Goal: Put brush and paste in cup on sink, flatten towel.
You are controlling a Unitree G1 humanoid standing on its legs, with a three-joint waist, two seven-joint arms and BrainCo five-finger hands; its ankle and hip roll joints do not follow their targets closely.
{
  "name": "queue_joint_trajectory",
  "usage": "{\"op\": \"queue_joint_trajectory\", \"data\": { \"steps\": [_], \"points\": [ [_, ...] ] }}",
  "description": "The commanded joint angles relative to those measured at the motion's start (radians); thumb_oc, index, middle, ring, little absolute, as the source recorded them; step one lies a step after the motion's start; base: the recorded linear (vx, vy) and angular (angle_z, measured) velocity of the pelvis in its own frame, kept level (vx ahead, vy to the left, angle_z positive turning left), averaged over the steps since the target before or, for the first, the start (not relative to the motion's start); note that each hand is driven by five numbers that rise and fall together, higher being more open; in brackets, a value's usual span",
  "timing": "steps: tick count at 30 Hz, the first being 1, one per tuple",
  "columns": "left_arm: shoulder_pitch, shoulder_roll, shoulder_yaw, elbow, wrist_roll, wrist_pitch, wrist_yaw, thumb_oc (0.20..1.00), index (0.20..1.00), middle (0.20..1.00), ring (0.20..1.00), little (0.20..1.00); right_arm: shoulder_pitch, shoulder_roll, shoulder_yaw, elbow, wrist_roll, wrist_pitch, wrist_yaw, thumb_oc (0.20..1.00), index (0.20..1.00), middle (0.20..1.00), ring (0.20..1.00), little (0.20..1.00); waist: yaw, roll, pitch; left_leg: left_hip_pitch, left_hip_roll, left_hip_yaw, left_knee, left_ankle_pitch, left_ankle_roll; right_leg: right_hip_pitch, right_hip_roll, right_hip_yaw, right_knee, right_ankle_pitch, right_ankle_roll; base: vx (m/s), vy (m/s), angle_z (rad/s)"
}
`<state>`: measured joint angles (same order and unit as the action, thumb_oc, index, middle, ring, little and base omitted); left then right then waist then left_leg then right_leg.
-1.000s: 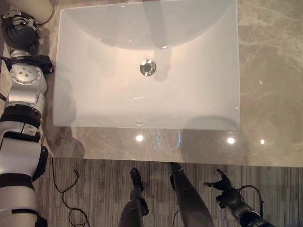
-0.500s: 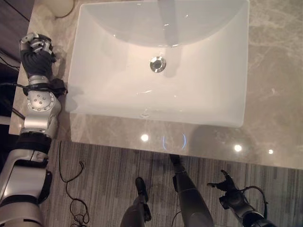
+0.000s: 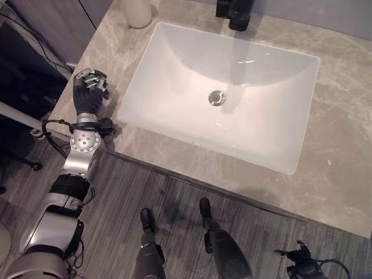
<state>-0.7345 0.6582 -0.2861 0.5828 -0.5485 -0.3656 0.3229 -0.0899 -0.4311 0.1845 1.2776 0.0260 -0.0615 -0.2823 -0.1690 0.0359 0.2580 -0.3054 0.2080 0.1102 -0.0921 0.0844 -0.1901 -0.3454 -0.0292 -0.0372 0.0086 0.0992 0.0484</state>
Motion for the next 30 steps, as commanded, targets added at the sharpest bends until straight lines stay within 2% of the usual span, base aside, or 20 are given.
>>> {"op": "queue_joint_trajectory", "data": {
  "steps": [1,2,4,5,7,8,9,11,12,15,16,17,18,19,20,21,22,24,25,30],
  "points": [
    [0.017,0.011,0.04,-0.137,0.017,-0.041,-0.04,0.2,0.2,0.2,0.2,0.2,0.03,-0.028,0.014,-0.045,0.005,0.015,0.003,1.0,1.0,1.0,1.0,1.0,-0.01,0.006,-0.011,-0.025,-0.062,0.034,0.153,0.037,0.062,0.064,-0.169,0.17,0.062,-0.024,0.107,0.09,0.275,-0.83],
    [0.017,0.012,0.04,-0.137,0.017,-0.041,-0.04,0.2,0.2,0.2,0.2,0.2,0.03,-0.027,0.014,-0.045,0.005,0.015,0.003,1.0,1.0,1.0,1.0,1.0,-0.009,0.006,-0.013,-0.029,-0.062,0.035,0.153,0.038,0.063,0.06,-0.168,0.171,0.061,-0.021,0.107,0.09,0.293,-0.99],
    [0.03,0.034,0.045,-0.176,0.026,-0.043,-0.045,0.2,0.2,0.2,0.2,0.2,0.021,-0.006,0.017,-0.076,-0.004,0.016,0.02,1.0,1.0,1.0,1.0,1.0,0.007,-0.023,-0.012,-0.039,-0.088,0.104,0.262,-0.048,0.088,0.087,-0.235,0.186,0.008,0.049,0.137,0.11,0.386,-0.74],
    [0.031,0.035,0.045,-0.176,0.026,-0.043,-0.045,0.2,0.2,0.2,0.2,0.2,0.021,-0.005,0.017,-0.076,-0.004,0.016,0.02,1.0,1.0,1.0,1.0,1.0,0.008,-0.023,-0.012,-0.039,-0.088,0.106,0.264,-0.05,0.088,0.087,-0.236,0.187,0.007,0.05,0.137,0.06,0.363,-0.53],
    [0.059,0.078,0.073,-0.214,0.029,-0.037,-0.054,0.2,0.2,0.2,0.2,0.2,0.01,0.016,0.062,-0.099,-0.062,0.018,0.037,1.0,1.0,1.0,1.0,1.0,0.043,-0.051,-0.019,-0.044,-0.079,0.159,0.306,-0.092,0.101,0.074,-0.265,0.122,-0.014,0.116,0.144,0.0,0.151,-0.68],
    [0.06,0.078,0.074,-0.215,0.029,-0.036,-0.054,0.2,0.2,0.2,0.2,0.2,0.01,0.016,0.062,-0.099,-0.062,0.018,0.037,1.0,1.0,1.0,1.0,1.0,0.042,-0.051,-0.019,-0.044,-0.079,0.159,0.307,-0.093,0.101,0.074,-0.265,0.122,-0.015,0.116,0.144,0.01,0.136,-0.82],
    [0.089,0.113,0.093,-0.238,0.036,-0.033,-0.069,0.2,0.2,0.2,0.2,0.2,0.006,0.026,0.077,-0.11,-0.089,0.019,0.047,1.0,1.0,1.0,1.0,1.0,0.052,-0.07,-0.025,-0.041,-0.079,0.182,0.32,-0.117,0.109,0.073,-0.281,0.065,-0.025,0.16,0.154,0.0,0.103,-0.92],
    [0.126,0.134,0.115,-0.252,0.04,-0.029,-0.08,0.2,0.2,0.2,0.2,0.2,0.007,0.037,0.08,-0.126,-0.095,0.014,0.056,1.0,1.0,1.0,1.0,1.0,0.056,-0.085,-0.032,-0.033,-0.083,0.197,0.334,-0.137,0.118,0.08,-0.29,0.037,-0.03,0.192,0.165,0.08,0.214,-0.65],
    [0.145,0.139,0.125,-0.26,0.041,-0.026,-0.085,0.2,0.2,0.2,0.2,0.2,0.003,0.042,0.077,-0.125,-0.097,0.017,0.06,1.0,1.0,1.0,1.0,1.0,0.068,-0.083,-0.037,-0.014,-0.081,0.195,0.346,-0.181,0.114,0.099,-0.295,0.006,-0.032,0.195,0.176,0.14,0.274,-0.34],
    [0.193,0.148,0.155,-0.288,0.043,-0.017,-0.095,0.2,0.2,0.2,0.2,0.2,-0.009,0.045,0.081,-0.134,-0.107,0.015,0.064,1.0,1.0,1.0,1.0,1.0,0.075,-0.092,-0.039,0.005,-0.092,0.208,0.346,-0.198,0.126,0.105,-0.304,-0.031,-0.03,0.234,0.183,0.05,0.184,-0.35],
    [0.248,0.164,0.192,-0.314,0.053,-0.011,-0.102,0.2,0.2,0.2,0.2,0.2,-0.023,0.047,0.083,-0.136,-0.121,0.016,0.071,1.0,1.0,1.0,1.0,1.0,0.102,-0.101,-0.039,0.034,-0.106,0.234,0.325,-0.203,0.135,0.099,-0.317,-0.124,-0.025,0.275,0.197,-0.02,0.217,-0.35],
    [0.272,0.169,0.212,-0.325,0.054,-0.009,-0.104,0.2,0.2,0.2,0.2,0.2,-0.031,0.049,0.087,-0.14,-0.129,0.017,0.071,1.0,1.0,1.0,1.0,1.0,0.108,-0.1,-0.037,0.05,-0.111,0.247,0.306,-0.202,0.14,0.095,-0.312,-0.164,-0.02,0.27,0.198,-0.02,0.215,-0.49],
    [0.276,0.169,0.215,-0.327,0.054,-0.008,-0.105,0.2,0.2,0.2,0.2,0.2,-0.031,0.048,0.089,-0.14,-0.129,0.017,0.071,1.0,1.0,1.0,1.0,1.0,0.107,-0.101,-0.036,0.053,-0.112,0.248,0.302,-0.201,0.14,0.096,-0.312,-0.163,-0.02,0.27,0.198,0.03,0.228,-0.88],
    [0.307,0.184,0.237,-0.333,0.058,-0.002,-0.113,0.2,0.2,0.2,0.2,0.2,-0.035,0.05,0.1,-0.156,-0.138,0.011,0.078,1.0,1.0,1.0,1.0,1.0,0.094,-0.098,-0.041,0.085,-0.135,0.259,0.266,-0.206,0.147,0.074,-0.253,-0.137,-0.025,0.221,0.189,0.04,0.141,-0.77],
    [0.31,0.184,0.239,-0.334,0.058,-0.002,-0.113,0.2,0.2,0.2,0.2,0.2,-0.034,0.049,0.101,-0.157,-0.138,0.012,0.078,1.0,1.0,1.0,1.0,1.0,0.094,-0.098,-0.042,0.088,-0.135,0.26,0.263,-0.206,0.147,0.073,-0.252,-0.134,-0.024,0.219,0.189,0.12,0.205,-0.63],
    [0.301,0.188,0.233,-0.328,0.056,-0.007,-0.117,0.2,0.2,0.2,0.2,0.2,-0.024,0.046,0.101,-0.173,-0.135,0.003,0.079,1.0,1.0,1.0,1.0,1.0,0.067,-0.089,-0.042,0.108,-0.139,0.249,0.243,-0.206,0.149,0.041,-0.199,-0.048,-0.045,0.178,0.176,0.16,0.126,-0.23],
    [0.289,0.186,0.227,-0.32,0.055,-0.007,-0.121,0.2,0.2,0.2,0.2,0.2,-0.017,0.043,0.103,-0.179,-0.131,0.002,0.079,1.0,1.0,1.0,1.0,1.0,0.061,-0.077,-0.037,0.122,-0.139,0.241,0.237,-0.214,0.15,0.013,-0.175,-0.003,-0.061,0.154,0.171,0.21,0.153,0.05],
    [0.267,0.179,0.213,-0.298,0.061,-0.005,-0.116,0.2,0.2,0.2,0.2,0.2,0.004,0.044,0.098,-0.197,-0.13,-0.004,0.078,1.0,1.0,1.0,1.0,1.0,0.046,-0.07,-0.025,0.138,-0.147,0.224,0.246,-0.232,0.155,-0.018,-0.168,0.03,-0.049,0.14,0.165,0.1,0.031,0.25],
    [0.248,0.167,0.201,-0.268,0.055,-0.006,-0.112,0.2,0.2,0.2,0.2,0.2,0.025,0.044,0.093,-0.196,-0.125,-0.006,0.079,1.0,1.0,1.0,1.0,1.0,0.03,-0.082,-0.018,0.125,-0.161,0.214,0.264,-0.21,0.161,-0.024,-0.18,0.064,-0.026,0.145,0.152,0.01,-0.062,0.38],
    [0.226,0.152,0.212,-0.179,0.045,0.02,-0.094,0.2,0.2,0.2,0.2,0.2,0.035,0.048,0.076,-0.113,-0.136,0.014,0.078,1.0,1.0,1.0,1.0,1.0,0.032,-0.079,-0.029,0.141,-0.172,0.212,0.27,-0.212,0.154,0.009,-0.177,-0.003,-0.036,0.178,0.148,0.09,-0.056,0.24]
  ]
}}
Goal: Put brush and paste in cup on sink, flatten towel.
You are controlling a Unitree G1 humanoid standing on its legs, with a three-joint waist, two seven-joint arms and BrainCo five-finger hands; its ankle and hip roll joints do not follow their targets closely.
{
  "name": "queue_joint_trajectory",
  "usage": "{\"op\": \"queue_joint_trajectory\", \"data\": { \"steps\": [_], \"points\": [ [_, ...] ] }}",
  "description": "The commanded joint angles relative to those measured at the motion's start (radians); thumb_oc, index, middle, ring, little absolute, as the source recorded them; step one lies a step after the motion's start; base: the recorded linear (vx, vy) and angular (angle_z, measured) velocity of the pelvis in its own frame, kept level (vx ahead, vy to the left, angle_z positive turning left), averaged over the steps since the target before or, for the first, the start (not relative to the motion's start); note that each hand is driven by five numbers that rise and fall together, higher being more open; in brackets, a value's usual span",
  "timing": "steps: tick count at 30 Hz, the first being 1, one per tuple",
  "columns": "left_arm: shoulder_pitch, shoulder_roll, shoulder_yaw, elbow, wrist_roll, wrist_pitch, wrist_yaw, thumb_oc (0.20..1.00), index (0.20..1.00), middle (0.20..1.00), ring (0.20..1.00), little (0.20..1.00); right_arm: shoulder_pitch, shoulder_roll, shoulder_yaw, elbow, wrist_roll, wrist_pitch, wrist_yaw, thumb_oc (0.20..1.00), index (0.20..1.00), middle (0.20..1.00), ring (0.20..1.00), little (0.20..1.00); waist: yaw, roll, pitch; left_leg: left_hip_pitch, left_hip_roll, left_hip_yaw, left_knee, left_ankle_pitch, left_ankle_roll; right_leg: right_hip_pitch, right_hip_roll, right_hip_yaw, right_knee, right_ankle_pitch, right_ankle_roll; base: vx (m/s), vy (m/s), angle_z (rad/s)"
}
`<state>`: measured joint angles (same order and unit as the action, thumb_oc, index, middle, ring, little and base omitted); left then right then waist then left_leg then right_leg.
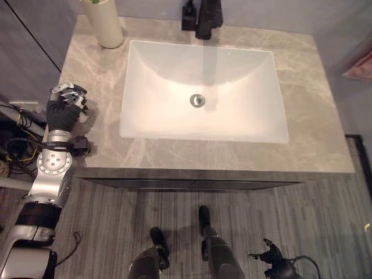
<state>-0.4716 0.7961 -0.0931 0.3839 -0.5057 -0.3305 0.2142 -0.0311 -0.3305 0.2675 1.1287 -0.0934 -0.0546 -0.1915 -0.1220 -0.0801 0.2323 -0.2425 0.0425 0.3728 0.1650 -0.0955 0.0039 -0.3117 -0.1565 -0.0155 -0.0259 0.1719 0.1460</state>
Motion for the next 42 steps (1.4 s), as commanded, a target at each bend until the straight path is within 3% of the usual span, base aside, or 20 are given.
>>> {"op": "queue_joint_trajectory", "data": {
  "steps": [1,11,18,21,28,36,42],
  "points": [
    [-0.05,0.02,0.018,0.038,0.0,-0.014,0.019,0.2,0.2,0.2,0.2,0.2,-0.02,-0.053,-0.009,0.046,-0.019,0.011,-0.016,1.0,1.0,1.0,1.0,1.0,-0.017,0.039,-0.008,0.08,-0.006,-0.051,0.004,-0.029,-0.043,-0.021,-0.049,-0.028,-0.01,0.107,0.051,0.16,-0.112,0.05],
    [-0.315,0.096,-0.053,0.311,-0.063,0.001,0.087,0.2,0.2,0.2,0.2,0.2,-0.032,-0.053,0.023,0.001,0.032,-0.001,-0.022,1.0,1.0,1.0,1.0,1.0,-0.037,0.064,-0.033,0.057,0.007,-0.044,-0.125,0.067,-0.088,-0.062,-0.028,-0.032,-0.053,0.093,0.042,0.07,-0.055,0.02],
    [-0.57,0.166,-0.162,0.622,-0.084,0.038,0.096,0.2,0.2,0.2,0.2,0.2,-0.054,-0.065,0.054,0.008,0.069,-0.014,-0.032,1.0,1.0,1.0,1.0,1.0,-0.069,0.085,-0.024,0.051,0.023,-0.032,-0.247,0.15,-0.116,-0.116,-0.004,-0.017,-0.061,0.097,0.043,0.07,-0.022,-0.03],
    [-0.652,0.192,-0.198,0.713,-0.087,0.051,0.092,0.2,0.2,0.2,0.2,0.2,-0.056,-0.062,0.057,0.016,0.093,-0.02,-0.035,1.0,1.0,1.0,1.0,1.0,-0.081,0.086,-0.025,0.028,0.031,-0.032,-0.252,0.153,-0.124,-0.141,0.004,-0.013,-0.061,0.101,0.044,0.04,-0.029,-0.03],
    [-0.761,0.238,-0.24,0.821,-0.09,0.067,0.1,0.2,0.2,0.2,0.2,0.2,-0.037,-0.053,0.038,0.032,0.148,-0.033,-0.047,1.0,1.0,1.0,1.0,1.0,-0.103,0.088,-0.008,-0.02,0.046,-0.041,-0.252,0.167,-0.139,-0.178,0.014,-0.011,-0.061,0.106,0.042,0.04,-0.01,-0.04],
    [-0.803,0.251,-0.266,0.829,-0.088,0.057,0.111,0.2,0.2,0.2,0.2,0.2,-0.016,-0.041,0.024,0.029,0.204,-0.052,-0.05,1.0,1.0,1.0,1.0,1.0,-0.117,0.093,-0.01,-0.089,0.045,-0.057,-0.252,0.173,-0.148,-0.226,0.011,-0.007,-0.061,0.115,0.044,0.04,-0.002,0.05],
    [-0.808,0.263,-0.246,0.795,-0.024,0.022,0.229,0.2,0.2,0.2,0.2,0.2,-0.015,-0.02,0.022,0.031,0.242,-0.075,-0.061,1.0,1.0,1.0,1.0,1.0,-0.114,0.088,-0.02,-0.145,0.052,-0.062,-0.252,0.192,-0.162,-0.271,0.017,0.003,-0.061,0.124,0.053,0.05,-0.018,-0.01]
  ]
}}
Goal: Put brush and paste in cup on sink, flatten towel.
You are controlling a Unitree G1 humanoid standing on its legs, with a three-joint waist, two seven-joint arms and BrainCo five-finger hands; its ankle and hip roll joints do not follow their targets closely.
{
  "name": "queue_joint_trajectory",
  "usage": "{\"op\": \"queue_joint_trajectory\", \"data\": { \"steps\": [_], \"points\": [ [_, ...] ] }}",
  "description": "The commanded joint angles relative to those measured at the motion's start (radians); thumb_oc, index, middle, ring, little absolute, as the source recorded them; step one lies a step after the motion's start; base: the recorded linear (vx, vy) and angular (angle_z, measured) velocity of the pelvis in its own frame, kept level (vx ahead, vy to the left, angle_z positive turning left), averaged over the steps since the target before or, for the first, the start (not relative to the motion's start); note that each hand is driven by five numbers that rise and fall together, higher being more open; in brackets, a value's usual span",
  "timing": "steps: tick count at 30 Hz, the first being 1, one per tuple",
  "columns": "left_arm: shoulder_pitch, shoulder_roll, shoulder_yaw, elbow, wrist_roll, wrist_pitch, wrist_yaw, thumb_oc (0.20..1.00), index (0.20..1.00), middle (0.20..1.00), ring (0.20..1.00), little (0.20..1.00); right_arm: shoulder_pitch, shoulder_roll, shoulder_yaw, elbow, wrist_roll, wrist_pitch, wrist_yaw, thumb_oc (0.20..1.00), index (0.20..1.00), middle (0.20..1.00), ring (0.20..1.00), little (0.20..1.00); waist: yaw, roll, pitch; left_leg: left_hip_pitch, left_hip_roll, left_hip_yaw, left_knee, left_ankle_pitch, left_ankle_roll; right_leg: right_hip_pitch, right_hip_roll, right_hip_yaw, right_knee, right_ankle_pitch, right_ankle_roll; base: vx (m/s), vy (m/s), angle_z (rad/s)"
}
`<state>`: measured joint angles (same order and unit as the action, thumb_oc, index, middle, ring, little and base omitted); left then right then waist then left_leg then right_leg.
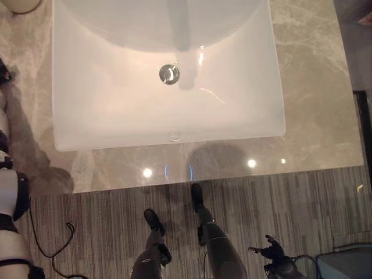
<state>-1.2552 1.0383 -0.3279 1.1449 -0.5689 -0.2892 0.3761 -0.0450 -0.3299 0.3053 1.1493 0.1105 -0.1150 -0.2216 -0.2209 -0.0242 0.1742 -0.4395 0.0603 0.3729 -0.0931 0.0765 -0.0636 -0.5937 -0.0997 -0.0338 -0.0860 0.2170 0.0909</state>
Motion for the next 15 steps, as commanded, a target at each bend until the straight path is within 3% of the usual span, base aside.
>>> {"op": "queue_joint_trajectory", "data": {
  "steps": [1,15],
  "points": [
    [-0.029,0.013,-0.013,0.024,0.04,-0.023,0.075,0.2,0.2,0.2,0.2,0.2,-0.002,-0.02,-0.01,0.009,0.037,-0.014,-0.03,1.0,1.0,1.0,1.0,1.0,-0.014,0.031,0.035,0.045,0.037,-0.066,0.006,0.029,-0.098,0.008,-0.038,0.023,-0.001,0.079,0.109,0.05,-0.04,-0.01],
    [-0.117,-0.028,-0.094,-0.005,0.057,-0.027,0.073,0.2,0.2,0.2,0.2,0.2,-0.013,-0.017,-0.006,0.008,0.083,-0.026,-0.023,1.0,1.0,1.0,1.0,1.0,-0.027,0.019,0.025,0.059,0.075,-0.04,0.006,0.043,-0.117,-0.007,0.002,0.044,-0.001,0.071,0.091,0.02,-0.022,-0.04]
  ]
}}
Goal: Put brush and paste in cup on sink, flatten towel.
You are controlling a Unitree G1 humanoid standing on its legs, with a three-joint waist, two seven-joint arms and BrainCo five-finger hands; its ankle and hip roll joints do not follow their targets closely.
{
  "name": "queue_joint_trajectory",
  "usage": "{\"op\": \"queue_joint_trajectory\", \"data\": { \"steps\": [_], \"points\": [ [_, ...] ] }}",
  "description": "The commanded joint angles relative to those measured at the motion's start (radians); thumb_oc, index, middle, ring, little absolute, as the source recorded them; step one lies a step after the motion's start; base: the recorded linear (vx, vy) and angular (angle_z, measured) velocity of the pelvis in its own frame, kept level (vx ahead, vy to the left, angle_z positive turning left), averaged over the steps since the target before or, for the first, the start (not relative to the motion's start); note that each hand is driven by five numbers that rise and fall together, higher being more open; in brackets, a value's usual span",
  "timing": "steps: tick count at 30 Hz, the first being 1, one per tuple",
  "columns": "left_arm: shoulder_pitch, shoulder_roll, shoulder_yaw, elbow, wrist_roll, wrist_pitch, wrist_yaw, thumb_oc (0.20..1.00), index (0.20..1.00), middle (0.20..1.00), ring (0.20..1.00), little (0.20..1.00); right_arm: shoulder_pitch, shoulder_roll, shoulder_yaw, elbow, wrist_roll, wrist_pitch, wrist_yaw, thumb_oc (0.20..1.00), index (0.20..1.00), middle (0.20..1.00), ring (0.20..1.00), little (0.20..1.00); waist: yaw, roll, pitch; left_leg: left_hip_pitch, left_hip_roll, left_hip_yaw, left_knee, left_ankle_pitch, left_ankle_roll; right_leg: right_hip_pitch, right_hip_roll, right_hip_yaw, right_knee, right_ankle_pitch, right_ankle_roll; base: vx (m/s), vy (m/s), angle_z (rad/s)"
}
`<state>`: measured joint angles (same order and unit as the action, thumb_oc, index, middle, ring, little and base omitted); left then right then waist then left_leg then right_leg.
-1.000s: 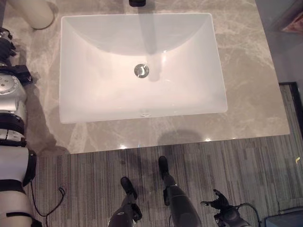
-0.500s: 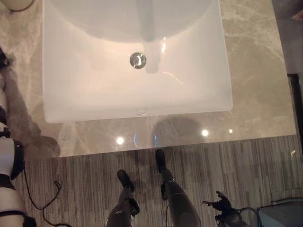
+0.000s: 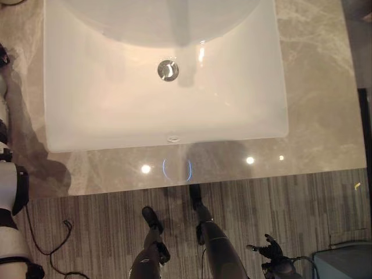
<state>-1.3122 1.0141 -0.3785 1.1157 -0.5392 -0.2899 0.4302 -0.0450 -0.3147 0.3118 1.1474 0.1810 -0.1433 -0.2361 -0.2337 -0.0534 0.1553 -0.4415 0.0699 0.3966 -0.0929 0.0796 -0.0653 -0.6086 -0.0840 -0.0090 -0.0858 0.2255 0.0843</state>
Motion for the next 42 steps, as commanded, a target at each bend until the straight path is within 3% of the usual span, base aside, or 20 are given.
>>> {"op": "queue_joint_trajectory", "data": {
  "steps": [1,12,24,27,28,29,30,31,33,34,37,38,39,42],
  "points": [
    [-0.06,-0.002,-0.042,0.021,0.029,-0.029,0.019,0.2,0.2,0.2,0.2,0.2,-0.009,-0.03,-0.013,0.013,0.011,0.003,-0.009,1.0,1.0,1.0,1.0,1.0,-0.016,0.047,0.046,0.062,0.069,-0.058,0.006,0.039,-0.117,0.005,-0.01,0.022,-0.001,0.062,0.097,0.01,-0.029,-0.06],
    [-0.094,-0.056,-0.031,0.05,-0.078,-0.029,-0.03,0.2,0.2,0.2,0.2,0.2,-0.017,-0.049,-0.008,0.014,0.004,0.017,0.004,1.0,1.0,1.0,1.0,1.0,-0.013,0.077,0.034,0.093,0.076,-0.038,0.006,0.036,-0.121,0.016,-0.001,0.026,-0.001,0.052,0.087,0.01,-0.028,-0.07],
    [-0.125,-0.059,-0.057,0.065,-0.114,-0.023,-0.074,0.2,0.2,0.2,0.2,0.2,-0.005,-0.049,-0.014,0.012,0.014,0.015,0.006,1.0,1.0,1.0,1.0,1.0,-0.022,0.081,0.033,0.083,0.082,-0.036,0.006,0.04,-0.124,0.002,0.007,0.025,-0.001,0.053,0.083,0.0,-0.006,0.0],
    [-0.138,-0.048,-0.069,0.081,-0.123,-0.015,-0.091,0.2,0.2,0.2,0.2,0.2,0.006,-0.05,-0.018,0.019,0.006,0.019,0.01,1.0,1.0,1.0,1.0,1.0,-0.023,0.082,0.03,0.08,0.087,-0.034,0.006,0.045,-0.127,-0.002,0.012,0.027,-0.001,0.053,0.082,0.04,0.007,0.0],
    [-0.144,-0.037,-0.069,0.096,-0.129,-0.008,-0.093,0.2,0.2,0.2,0.2,0.2,0.005,-0.052,-0.026,0.024,0.012,0.02,0.007,1.0,1.0,1.0,1.0,1.0,-0.016,0.092,0.024,0.089,0.093,-0.045,0.006,0.023,-0.135,0.007,0.019,0.032,-0.001,0.028,0.091,0.03,-0.015,-0.02],
    [-0.146,-0.037,-0.068,0.098,-0.13,-0.009,-0.094,0.2,0.2,0.2,0.2,0.2,0.004,-0.053,-0.027,0.023,0.011,0.02,0.007,1.0,1.0,1.0,1.0,1.0,-0.021,0.085,0.03,0.08,0.091,-0.032,0.006,0.049,-0.129,-0.002,0.016,0.027,-0.001,0.051,0.081,0.12,0.03,-0.04],
    [-0.149,-0.033,-0.066,0.103,-0.134,-0.006,-0.093,0.2,0.2,0.2,0.2,0.2,0.004,-0.051,-0.029,0.026,0.014,0.02,0.006,1.0,1.0,1.0,1.0,1.0,-0.016,0.092,0.024,0.089,0.095,-0.043,0.006,0.023,-0.137,0.006,0.02,0.033,-0.001,0.028,0.09,-0.07,-0.057,-0.05],
    [-0.152,-0.026,-0.066,0.115,-0.134,-0.003,-0.094,0.2,0.2,0.2,0.2,0.2,0.003,-0.051,-0.033,0.026,0.019,0.02,0.005,1.0,1.0,1.0,1.0,1.0,-0.022,0.085,0.03,0.08,0.094,-0.028,0.006,0.051,-0.132,-0.004,0.019,0.03,-0.001,0.051,0.08,0.12,0.028,-0.05],
    [-0.177,-0.009,-0.077,0.145,-0.135,0.006,-0.094,0.2,0.2,0.2,0.2,0.2,0.004,-0.054,-0.04,0.033,0.026,0.019,0.002,1.0,1.0,1.0,1.0,1.0,-0.017,0.095,0.021,0.089,0.1,-0.036,0.006,0.028,-0.142,0.003,0.026,0.039,-0.001,0.027,0.089,0.04,-0.013,-0.07],
    [-0.177,-0.009,-0.077,0.146,-0.135,0.006,-0.094,0.2,0.2,0.2,0.2,0.2,0.004,-0.055,-0.04,0.032,0.026,0.018,0.002,1.0,1.0,1.0,1.0,1.0,-0.022,0.087,0.027,0.08,0.097,-0.023,0.006,0.054,-0.136,-0.006,0.023,0.034,-0.001,0.05,0.079,-0.05,-0.05,-0.09],
    [-0.188,0.002,-0.078,0.164,-0.144,0.012,-0.094,0.2,0.2,0.2,0.2,0.2,0.012,-0.059,-0.045,0.041,0.029,0.019,0.001,1.0,1.0,1.0,1.0,1.0,-0.021,0.093,0.025,0.079,0.1,-0.024,0.006,0.059,-0.139,-0.007,0.027,0.032,-0.001,0.047,0.078,0.04,-0.006,-0.07],
    [-0.192,0.009,-0.074,0.169,-0.151,0.015,-0.092,0.2,0.2,0.2,0.2,0.2,0.022,-0.06,-0.052,0.048,0.029,0.021,0.003,1.0,1.0,1.0,1.0,1.0,-0.015,0.104,0.017,0.087,0.103,-0.039,0.006,0.035,-0.147,0.002,0.03,0.035,-0.001,0.023,0.086,0.05,-0.007,-0.04],
    [-0.196,0.01,-0.074,0.175,-0.153,0.016,-0.09,0.2,0.2,0.2,0.2,0.2,0.023,-0.062,-0.053,0.051,0.029,0.022,0.001,1.0,1.0,1.0,1.0,1.0,-0.019,0.099,0.022,0.078,0.102,-0.027,0.006,0.063,-0.142,-0.006,0.027,0.028,-0.001,0.045,0.076,0.04,-0.004,-0.02],
    [-0.207,0.028,-0.083,0.188,-0.148,0.019,-0.086,0.2,0.2,0.2,0.2,0.2,0.029,-0.066,-0.056,0.056,0.032,0.023,0.003,1.0,1.0,1.0,1.0,1.0,-0.016,0.107,0.018,0.074,0.102,-0.031,0.006,0.062,-0.143,-0.008,0.026,0.026,-0.001,0.045,0.076,-0.02,-0.015,0.0]
  ]
}}
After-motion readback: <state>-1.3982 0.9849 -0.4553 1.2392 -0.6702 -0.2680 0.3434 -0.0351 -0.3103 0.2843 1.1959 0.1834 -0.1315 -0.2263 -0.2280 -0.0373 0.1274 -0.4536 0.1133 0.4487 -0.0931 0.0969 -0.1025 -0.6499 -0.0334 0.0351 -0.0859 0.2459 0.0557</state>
